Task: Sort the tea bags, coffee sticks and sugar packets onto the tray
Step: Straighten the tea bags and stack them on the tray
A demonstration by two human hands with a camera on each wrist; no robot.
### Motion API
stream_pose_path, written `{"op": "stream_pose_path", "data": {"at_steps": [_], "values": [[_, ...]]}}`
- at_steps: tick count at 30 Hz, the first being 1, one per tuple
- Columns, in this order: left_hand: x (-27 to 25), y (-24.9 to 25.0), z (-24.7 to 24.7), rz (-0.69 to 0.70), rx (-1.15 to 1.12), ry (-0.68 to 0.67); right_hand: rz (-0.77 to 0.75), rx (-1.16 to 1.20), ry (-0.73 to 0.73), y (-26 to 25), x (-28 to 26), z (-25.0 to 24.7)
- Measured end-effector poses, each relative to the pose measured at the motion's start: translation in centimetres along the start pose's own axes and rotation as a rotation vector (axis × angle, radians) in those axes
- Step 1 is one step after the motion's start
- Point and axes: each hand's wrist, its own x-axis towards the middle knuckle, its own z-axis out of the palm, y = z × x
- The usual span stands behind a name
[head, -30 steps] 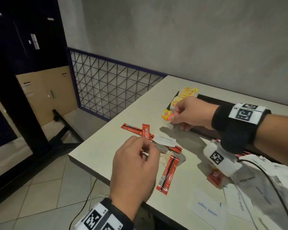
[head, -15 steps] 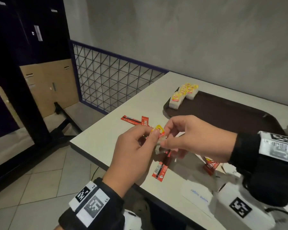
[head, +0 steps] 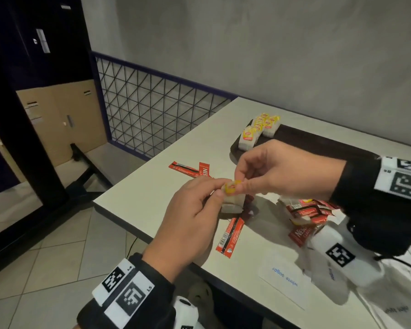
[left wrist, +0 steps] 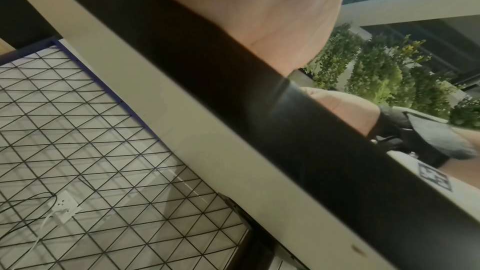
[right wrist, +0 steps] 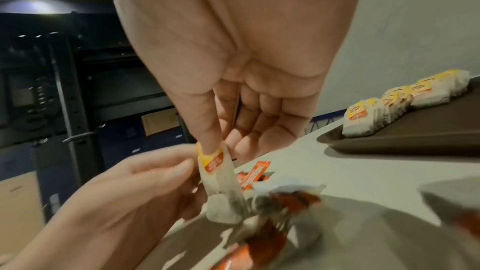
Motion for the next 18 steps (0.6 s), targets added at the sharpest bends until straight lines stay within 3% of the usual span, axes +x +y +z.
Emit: {"op": "stream_pose_path", "data": {"at_steps": [3, 7, 10, 13, 18], "values": [[-0.1, -0.2, 0.3, -0.024, 0.114, 0.044, 0.104, 0.026, 0.053, 1.8, 1.9, -2.8], [-0.5, 0.2, 0.8, -0.040, 0.330, 0.001, 0.310, 0.070, 0.279, 6.2, 7.2, -8.3], [-0.4, 0.4, 0.7, -0.066, 0.333, 0.014, 0.465, 0.141, 0.400, 9.9, 10.2, -11.0], [-0.2, 0.2, 0.8, -0.072, 0.316, 0.041, 0.603, 0.142, 0.368, 13.0, 11.7, -11.8], [-0.3, -0.3, 1.1, 0.004, 0.339, 0.121, 0.579, 0.192, 0.320, 15.4, 13.0, -11.9]]}}
